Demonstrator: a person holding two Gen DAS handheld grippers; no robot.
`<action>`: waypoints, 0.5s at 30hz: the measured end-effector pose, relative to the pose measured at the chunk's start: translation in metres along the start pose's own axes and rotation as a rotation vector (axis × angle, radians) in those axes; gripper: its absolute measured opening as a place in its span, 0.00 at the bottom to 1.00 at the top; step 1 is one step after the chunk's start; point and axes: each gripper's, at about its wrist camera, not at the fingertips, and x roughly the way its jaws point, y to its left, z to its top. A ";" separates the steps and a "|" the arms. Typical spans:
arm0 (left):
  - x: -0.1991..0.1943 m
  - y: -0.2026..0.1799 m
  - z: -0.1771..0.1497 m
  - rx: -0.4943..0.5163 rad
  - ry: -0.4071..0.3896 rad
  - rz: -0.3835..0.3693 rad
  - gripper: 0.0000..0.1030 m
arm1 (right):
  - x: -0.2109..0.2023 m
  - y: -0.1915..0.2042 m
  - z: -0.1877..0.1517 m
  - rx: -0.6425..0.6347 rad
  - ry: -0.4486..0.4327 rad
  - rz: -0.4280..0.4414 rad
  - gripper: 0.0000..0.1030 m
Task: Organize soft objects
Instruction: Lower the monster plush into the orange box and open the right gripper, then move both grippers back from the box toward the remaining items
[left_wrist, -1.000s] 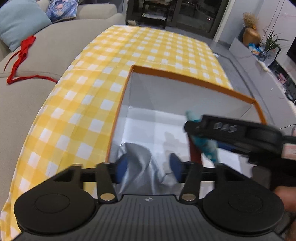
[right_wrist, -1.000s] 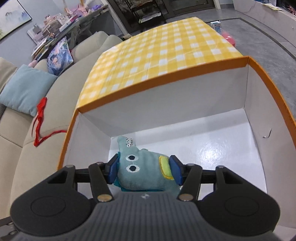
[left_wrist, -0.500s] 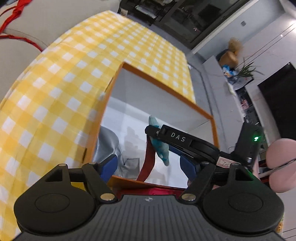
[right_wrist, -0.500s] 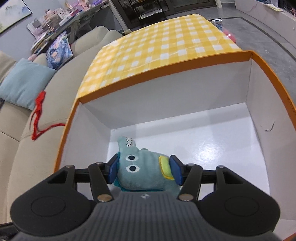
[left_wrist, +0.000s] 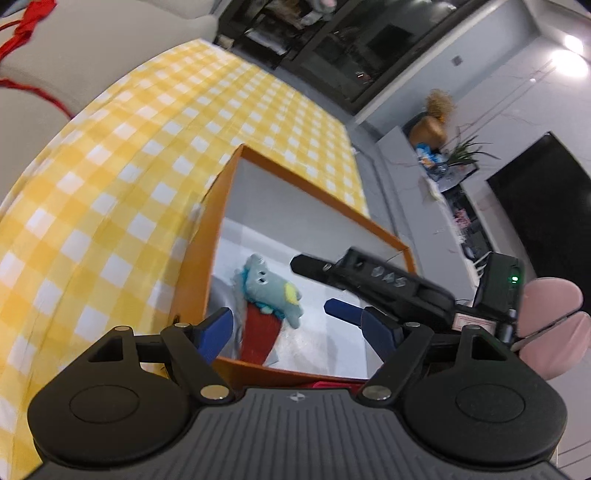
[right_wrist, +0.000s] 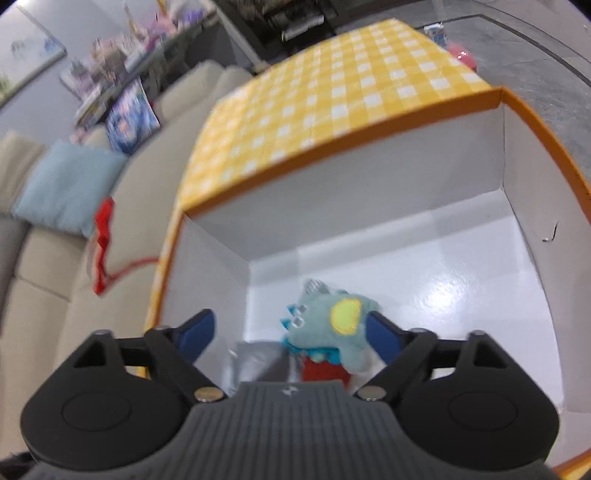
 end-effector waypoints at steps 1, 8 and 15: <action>0.000 0.000 -0.001 0.010 -0.008 -0.012 0.90 | -0.006 0.000 0.000 0.011 -0.021 0.014 0.94; -0.013 -0.013 -0.006 0.087 -0.106 -0.071 0.91 | -0.065 0.010 -0.017 0.081 -0.199 0.052 0.97; -0.037 -0.034 -0.014 0.155 -0.100 0.040 0.91 | -0.107 0.042 -0.047 -0.110 -0.195 -0.080 0.97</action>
